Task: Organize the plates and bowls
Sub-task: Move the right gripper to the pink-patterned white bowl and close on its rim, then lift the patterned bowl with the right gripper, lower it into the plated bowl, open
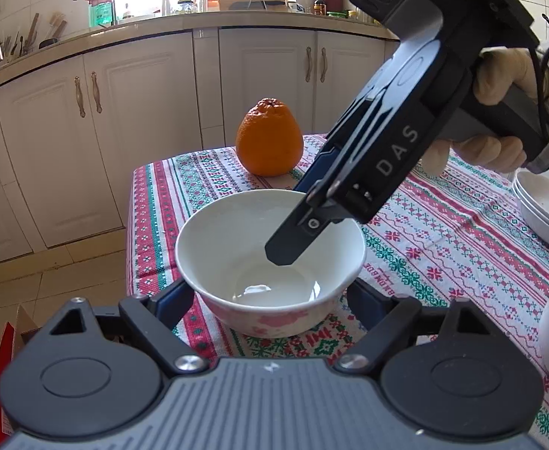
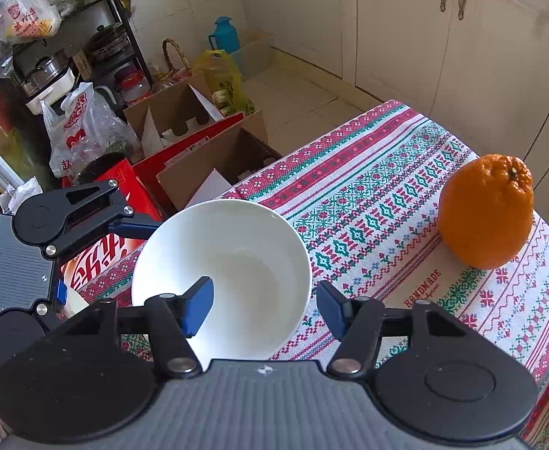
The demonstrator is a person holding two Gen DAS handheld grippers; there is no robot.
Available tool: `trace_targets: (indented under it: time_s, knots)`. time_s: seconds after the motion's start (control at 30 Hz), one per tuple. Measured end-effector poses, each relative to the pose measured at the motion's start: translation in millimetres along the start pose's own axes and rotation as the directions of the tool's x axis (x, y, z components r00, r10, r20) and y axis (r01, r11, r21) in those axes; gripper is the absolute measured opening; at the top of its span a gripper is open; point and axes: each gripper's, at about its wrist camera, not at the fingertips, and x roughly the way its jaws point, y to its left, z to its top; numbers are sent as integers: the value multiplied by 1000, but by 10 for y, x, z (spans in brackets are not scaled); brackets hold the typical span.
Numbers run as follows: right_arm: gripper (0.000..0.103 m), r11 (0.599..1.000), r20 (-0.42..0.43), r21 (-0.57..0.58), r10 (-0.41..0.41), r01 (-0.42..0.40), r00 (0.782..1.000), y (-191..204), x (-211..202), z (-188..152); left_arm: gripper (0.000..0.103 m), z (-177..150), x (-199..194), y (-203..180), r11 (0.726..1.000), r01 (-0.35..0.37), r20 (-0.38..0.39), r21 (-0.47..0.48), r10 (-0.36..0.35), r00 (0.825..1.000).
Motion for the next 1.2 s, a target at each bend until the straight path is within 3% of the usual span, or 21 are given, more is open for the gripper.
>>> trace_targets:
  time_s: [0.53,1.2]
  knots:
    - [61,999,30,26,42,-43,999,33,-159,-50,88,51,-78,-84,1000,6,-21,11,-6,1000]
    - [61,999,112,24,26,-29,993,380,-1128,-682,88,281,-773,-869,996,43,-8,84,-42,999]
